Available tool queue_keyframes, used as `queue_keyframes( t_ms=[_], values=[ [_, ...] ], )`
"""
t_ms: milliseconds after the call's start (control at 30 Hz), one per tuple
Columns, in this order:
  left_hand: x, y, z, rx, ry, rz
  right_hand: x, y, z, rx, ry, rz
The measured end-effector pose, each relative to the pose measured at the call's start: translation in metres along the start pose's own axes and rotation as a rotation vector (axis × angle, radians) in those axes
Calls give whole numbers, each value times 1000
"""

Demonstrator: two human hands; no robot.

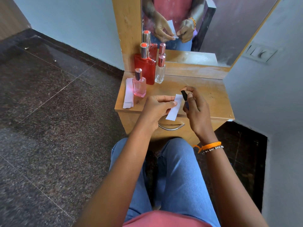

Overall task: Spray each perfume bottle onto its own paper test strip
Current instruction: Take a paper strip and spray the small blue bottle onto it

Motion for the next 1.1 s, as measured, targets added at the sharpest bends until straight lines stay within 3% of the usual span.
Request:
queue_keyframes(
  t_ms=[133, 333, 667, 1100],
  values=[
    [-1, -1, 1, -15, 33, 0, 0, -11, 7, -127, 76, 101],
    [-13, -4, 3, -203, 167, 75, -1, -23, 32, -3, 168, 252],
    [-54, 16, 4, -461, 227, 146, -15, -18, 52, 457, 234, 122],
    [-69, 39, 11, -682, 352, 221, -16, -21, 55, 501, 248, 123]
  ],
)
Point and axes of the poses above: each hand's wrist, its own x-axis away from the middle knuckle, its own y-axis out of the palm, z = x × y, the point moved 6 cm from there along -x, towards the middle knuckle, and after that the axes turned 6 degrees about x, right-handed, at the moved point
